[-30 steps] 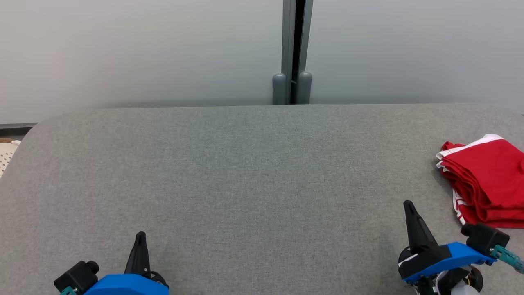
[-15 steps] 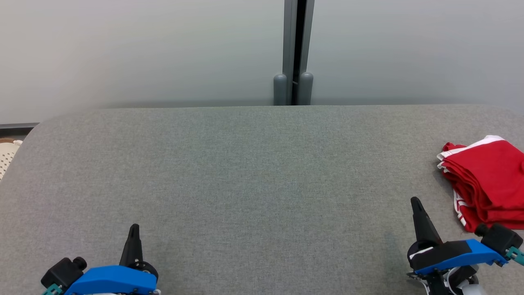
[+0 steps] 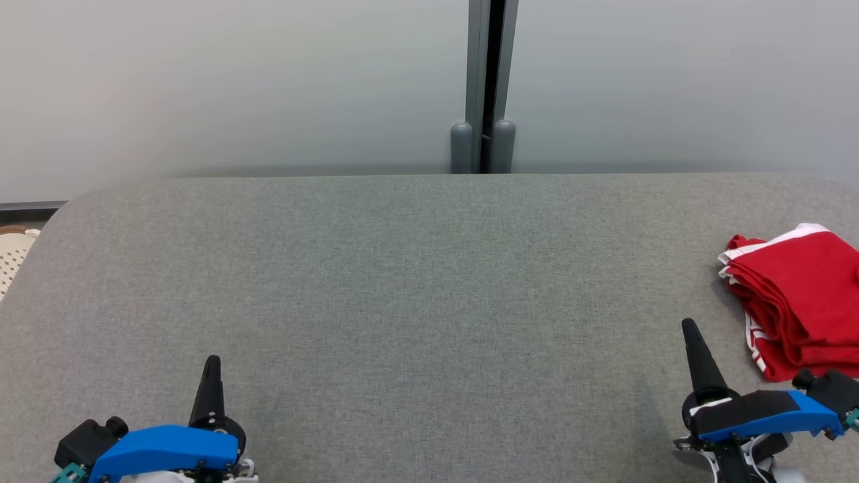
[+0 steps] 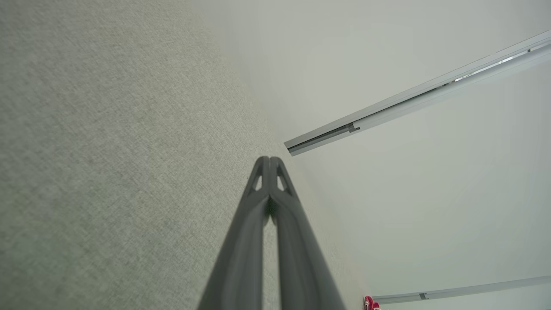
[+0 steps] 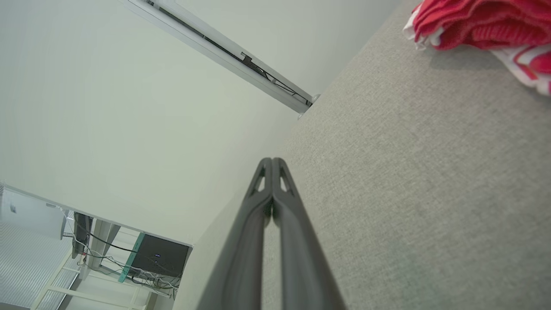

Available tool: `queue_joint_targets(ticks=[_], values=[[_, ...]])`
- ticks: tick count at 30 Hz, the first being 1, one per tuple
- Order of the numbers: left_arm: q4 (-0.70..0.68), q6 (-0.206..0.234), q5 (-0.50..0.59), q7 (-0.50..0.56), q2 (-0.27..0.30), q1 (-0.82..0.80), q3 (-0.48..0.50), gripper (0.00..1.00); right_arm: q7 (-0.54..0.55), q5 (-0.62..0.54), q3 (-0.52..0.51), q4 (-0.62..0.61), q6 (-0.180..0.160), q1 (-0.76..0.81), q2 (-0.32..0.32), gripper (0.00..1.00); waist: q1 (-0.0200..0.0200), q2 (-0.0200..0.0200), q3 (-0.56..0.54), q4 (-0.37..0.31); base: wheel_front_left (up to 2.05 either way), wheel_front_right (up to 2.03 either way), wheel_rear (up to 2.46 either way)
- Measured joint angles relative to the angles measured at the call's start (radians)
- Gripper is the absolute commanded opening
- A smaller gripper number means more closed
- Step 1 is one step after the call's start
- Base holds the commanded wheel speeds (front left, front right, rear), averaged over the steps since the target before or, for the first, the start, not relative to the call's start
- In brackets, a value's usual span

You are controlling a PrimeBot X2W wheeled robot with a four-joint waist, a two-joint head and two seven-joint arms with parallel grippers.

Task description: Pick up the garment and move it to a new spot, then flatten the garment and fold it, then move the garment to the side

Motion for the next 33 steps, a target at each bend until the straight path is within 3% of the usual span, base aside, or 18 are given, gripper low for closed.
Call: queue_joint_targets(ticks=[33], values=[[-0.036, -0.031, -0.260, 0.084, -0.016, -0.033, 0.071, 0.00, 0.084, 0.329, -0.039, -0.053, 0.000, 0.010, 0.000, 0.00, -0.0001, 0.0000, -0.006, 0.009, 0.00, 0.00, 0.00]])
